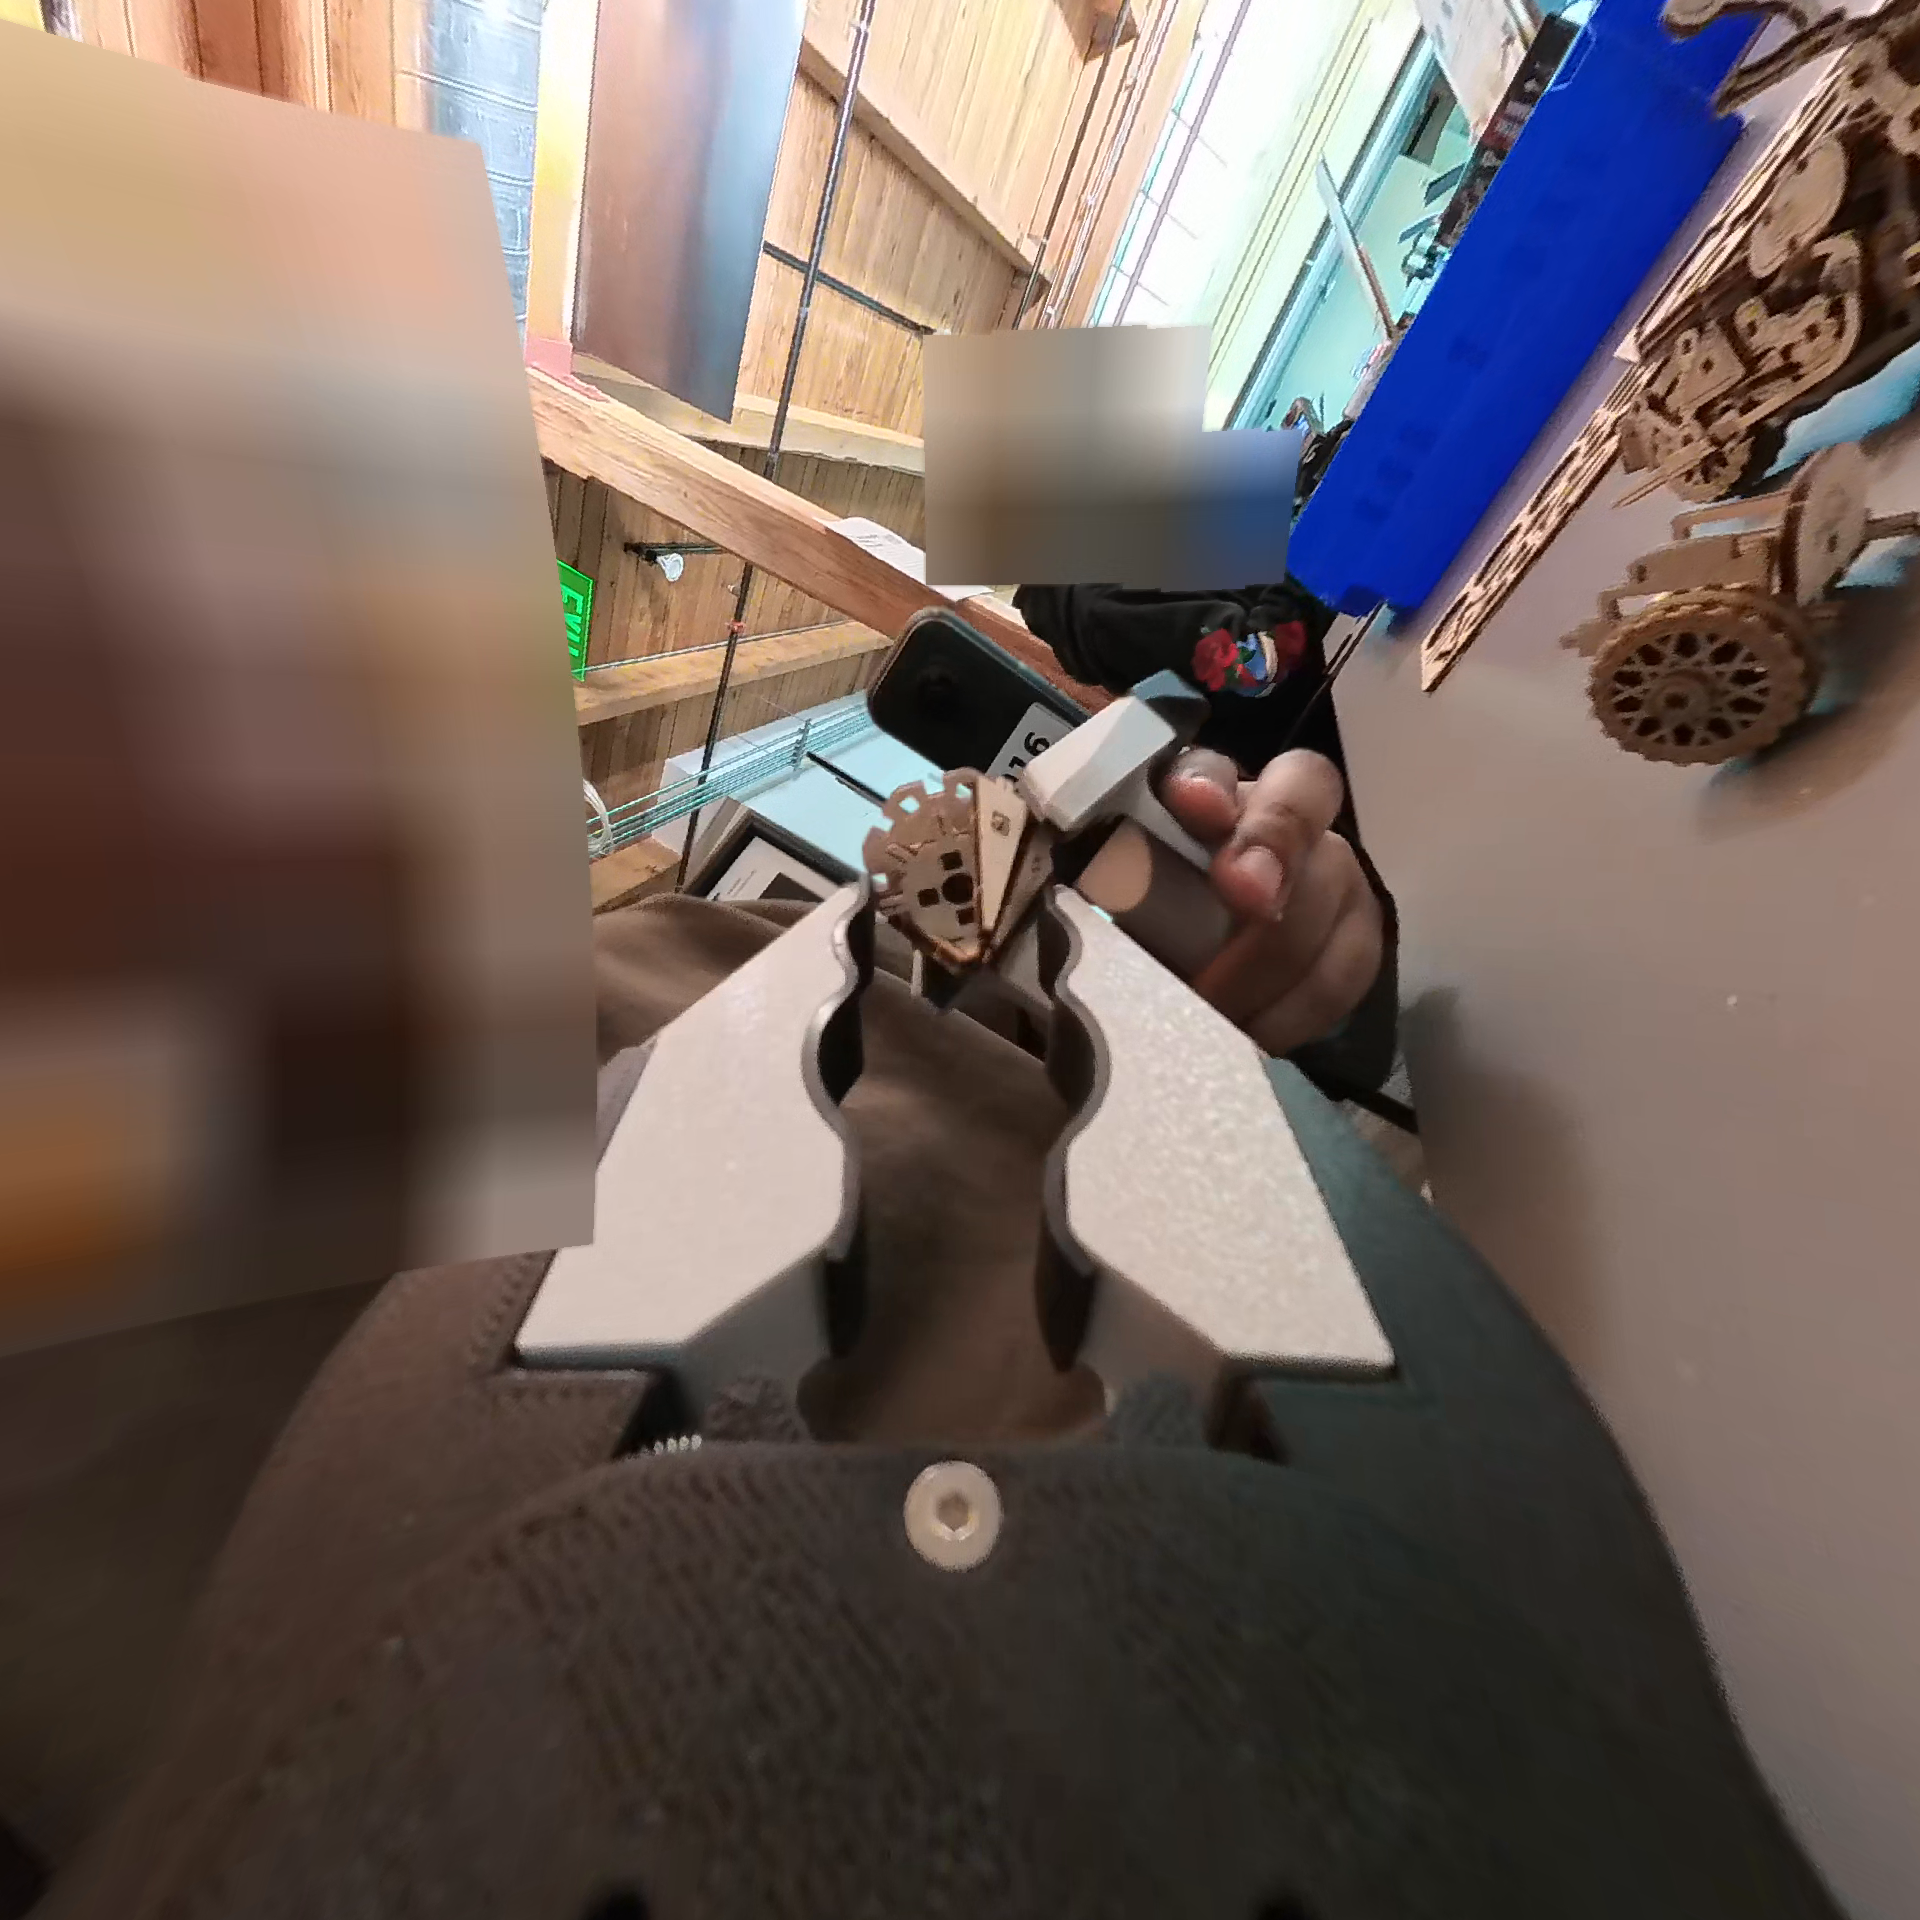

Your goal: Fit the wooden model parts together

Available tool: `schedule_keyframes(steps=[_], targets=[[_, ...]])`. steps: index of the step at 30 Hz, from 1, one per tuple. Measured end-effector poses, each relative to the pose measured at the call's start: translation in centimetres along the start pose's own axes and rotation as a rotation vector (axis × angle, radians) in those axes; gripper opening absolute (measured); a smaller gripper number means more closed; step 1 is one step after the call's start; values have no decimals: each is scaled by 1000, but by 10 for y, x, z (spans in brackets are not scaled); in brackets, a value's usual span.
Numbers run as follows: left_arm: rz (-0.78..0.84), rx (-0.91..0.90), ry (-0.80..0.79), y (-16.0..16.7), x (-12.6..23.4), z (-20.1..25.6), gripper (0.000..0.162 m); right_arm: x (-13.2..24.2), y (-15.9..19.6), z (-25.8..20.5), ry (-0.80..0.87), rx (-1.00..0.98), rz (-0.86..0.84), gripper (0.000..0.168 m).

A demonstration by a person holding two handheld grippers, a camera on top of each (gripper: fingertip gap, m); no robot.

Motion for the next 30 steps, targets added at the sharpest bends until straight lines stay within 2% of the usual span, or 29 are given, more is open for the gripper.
schedule_keyframes(steps=[1,5,10,13,30], targets=[[-5,1,4,0,-1,0,34,1,0,0,8,6,1,30],[-7,-1,-4,0,-2,-1,40,4,-2,-1,56,48,3,29],[-12,7,-53,-1,-1,-6,41,6,-7,-4,278,292,-121,29],[-29,21,-48,0,-2,-8,43,6,-8,-8,328,388,-157,29],[-28,9,-43,0,0,-6,38,6,-9,-4,241,309,-144,29]])
Point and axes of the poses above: each gripper's, where its closed fingertips meet, x back along the fingers, y out of its underside, z = x × y across the jaws, the point moved 10 cm from there along x, back along the fingers, and after that the axes turned 12 degrees about x, right-handed, at the moved point
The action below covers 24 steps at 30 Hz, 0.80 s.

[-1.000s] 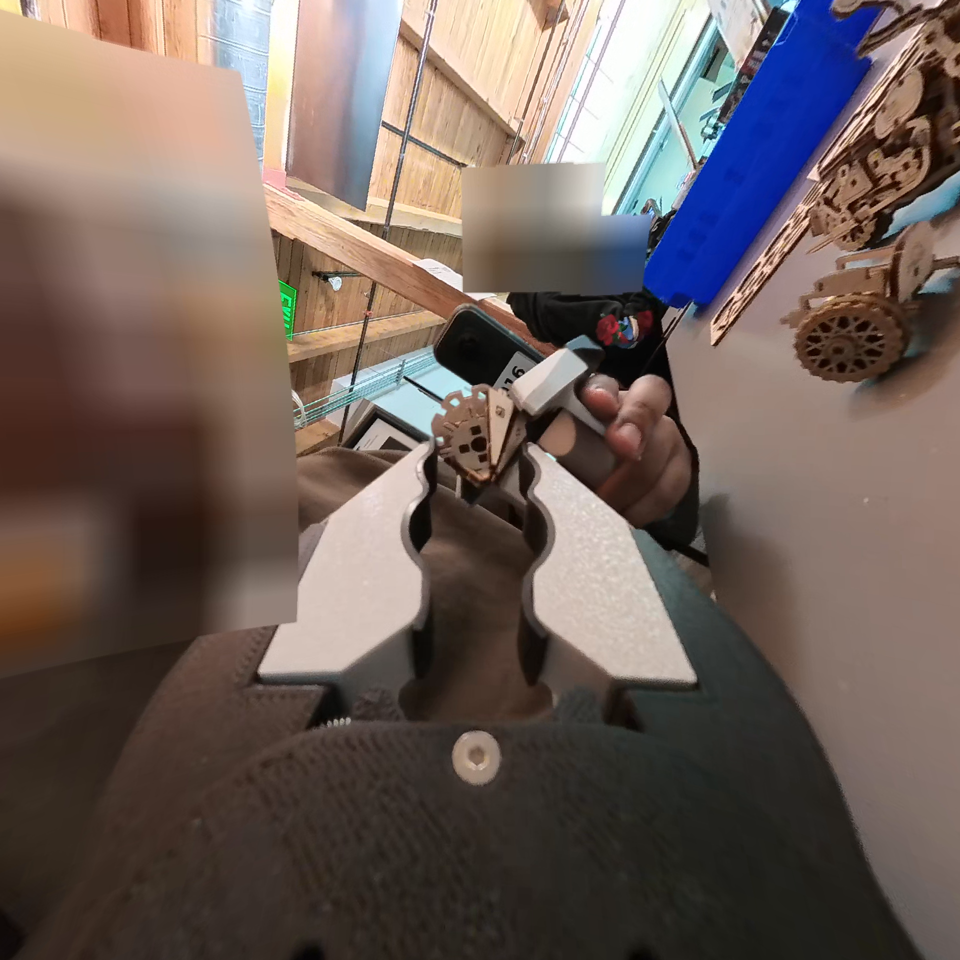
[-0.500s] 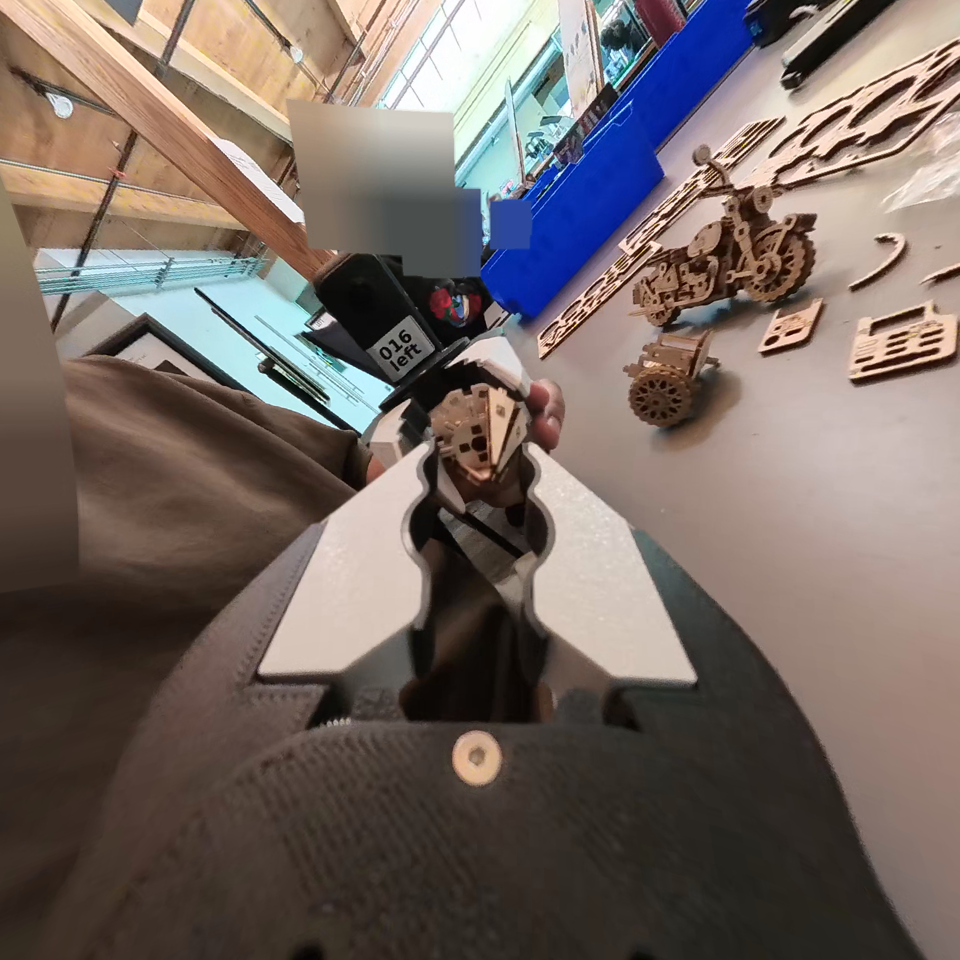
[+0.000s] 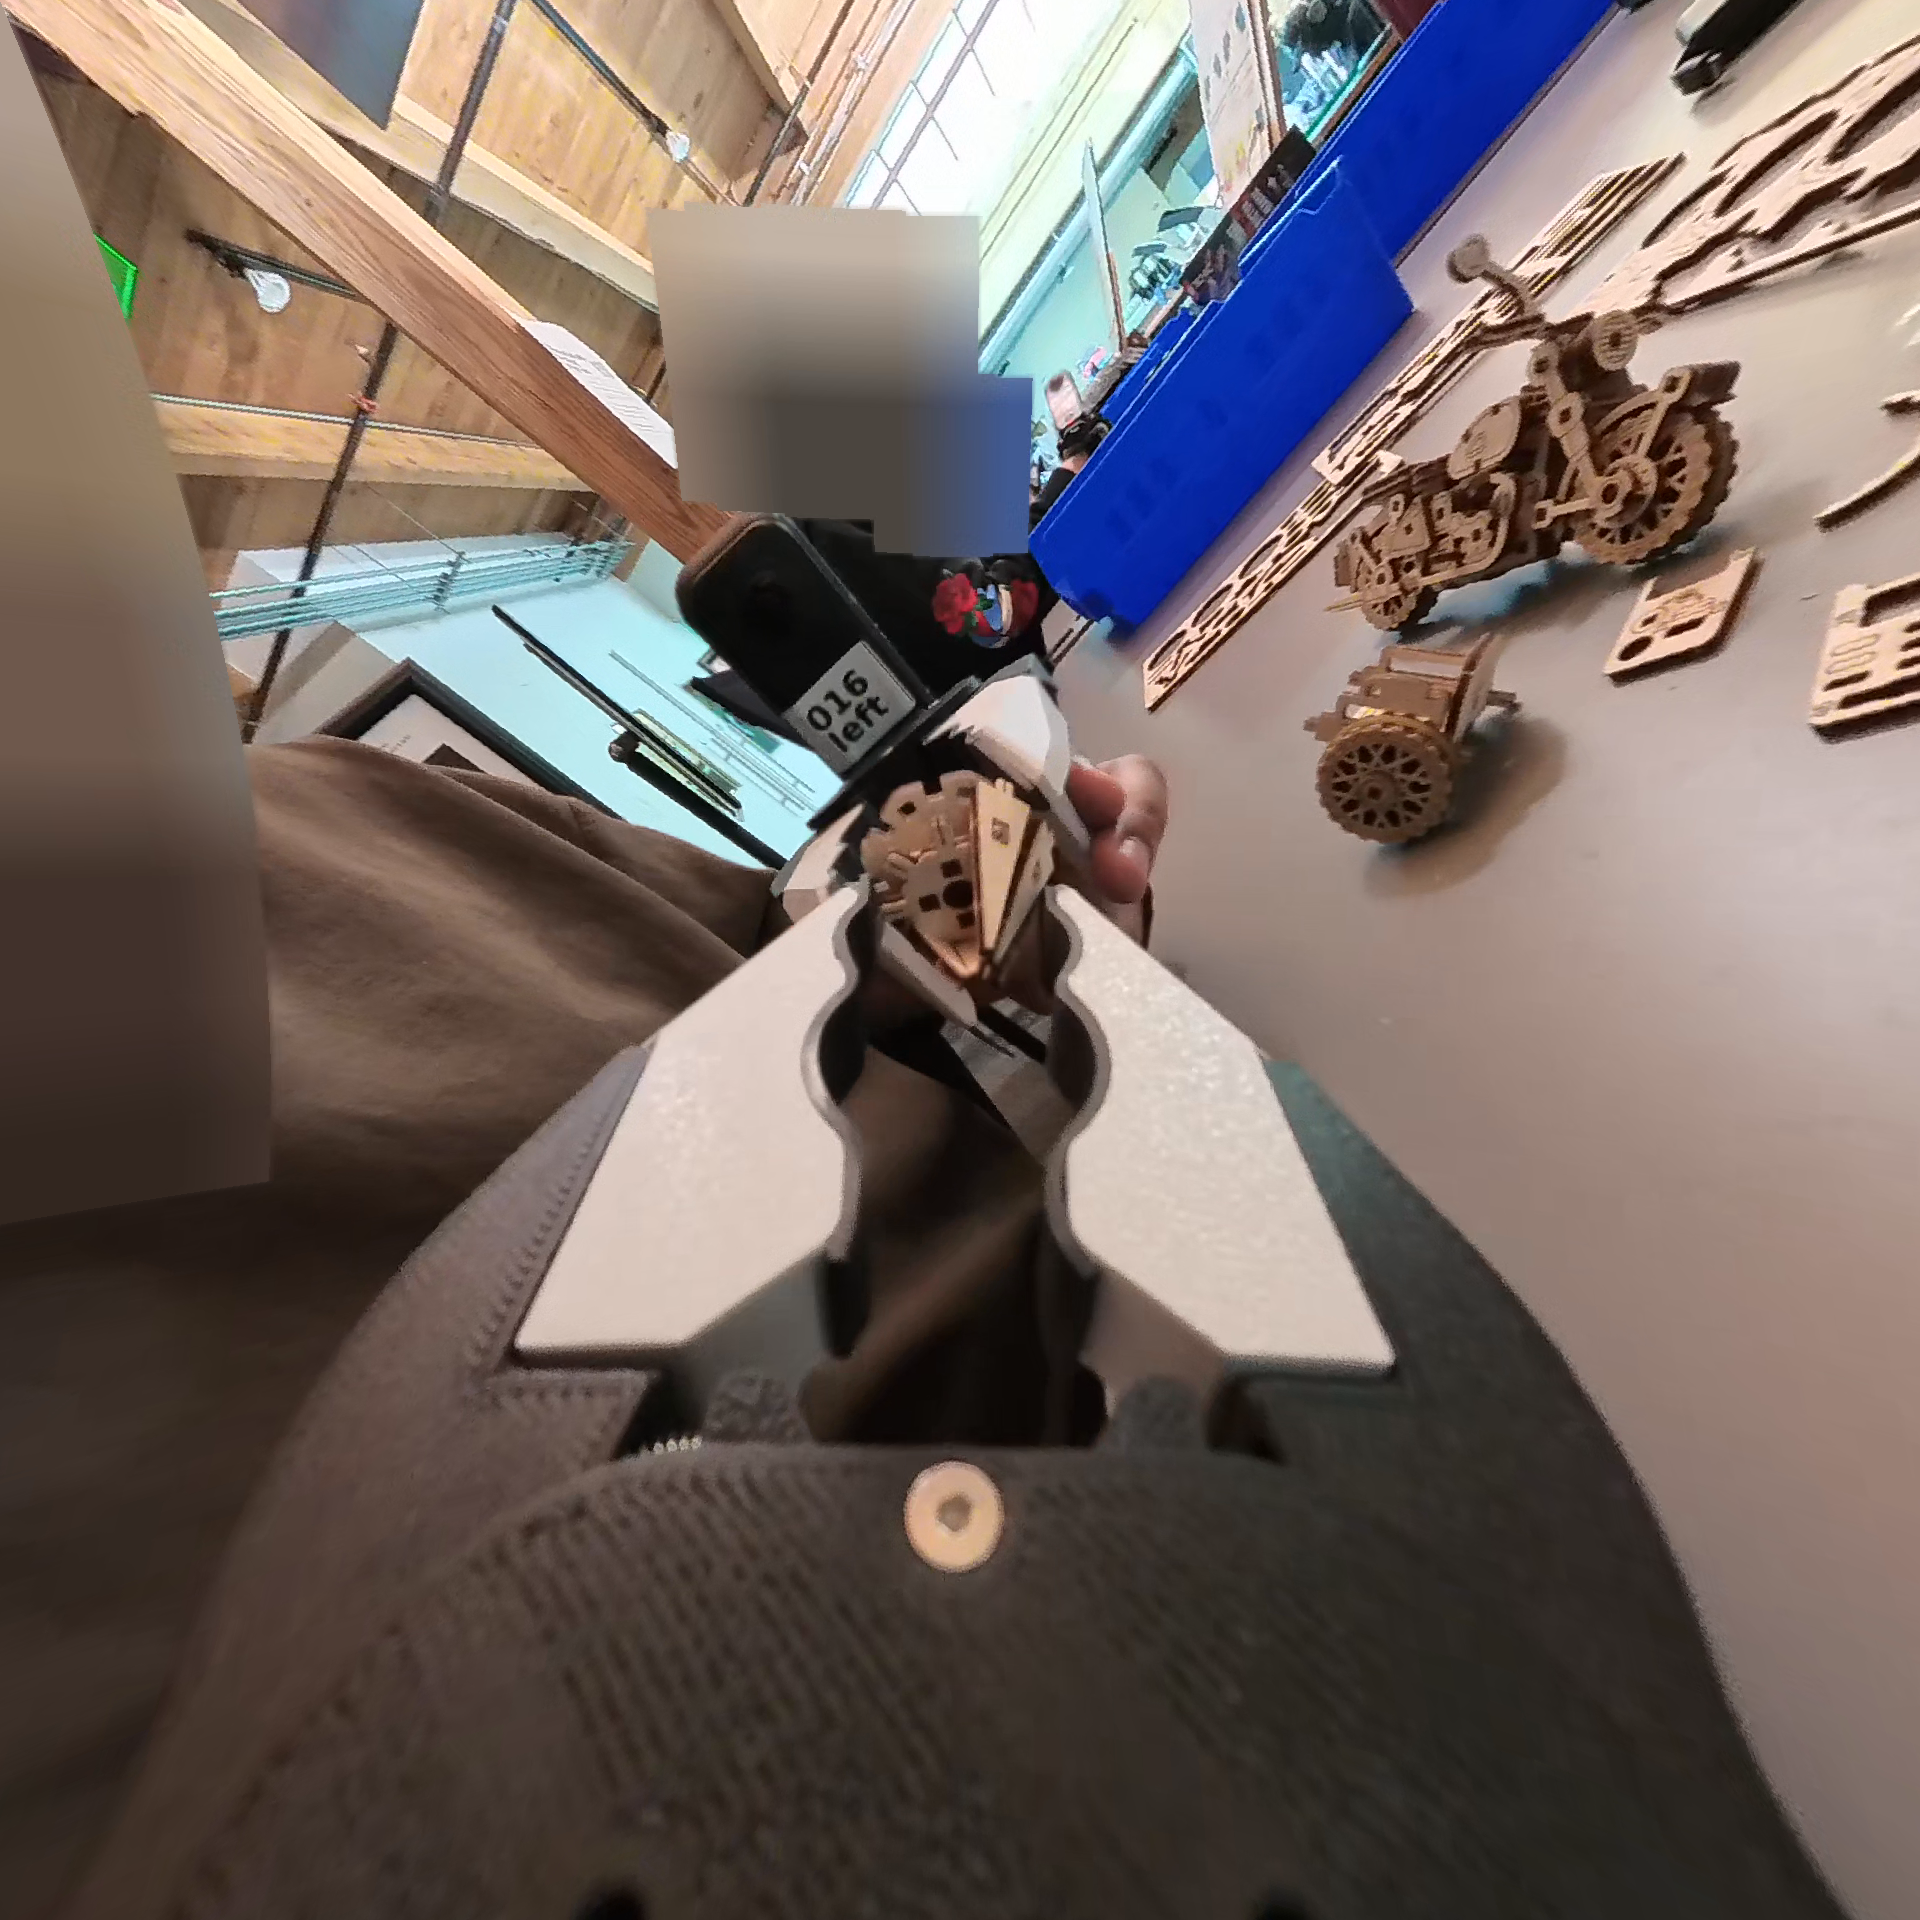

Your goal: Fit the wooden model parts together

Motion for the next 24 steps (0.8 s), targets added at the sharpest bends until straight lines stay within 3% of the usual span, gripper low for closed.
schedule_keyframes(steps=[10,24], targets=[[36,-13,-48,0,13,1,42,-8,-7,8,-168,-141,90,29],[73,-19,-91,4,33,11,36,-28,-15,20,-222,-139,66,29]])
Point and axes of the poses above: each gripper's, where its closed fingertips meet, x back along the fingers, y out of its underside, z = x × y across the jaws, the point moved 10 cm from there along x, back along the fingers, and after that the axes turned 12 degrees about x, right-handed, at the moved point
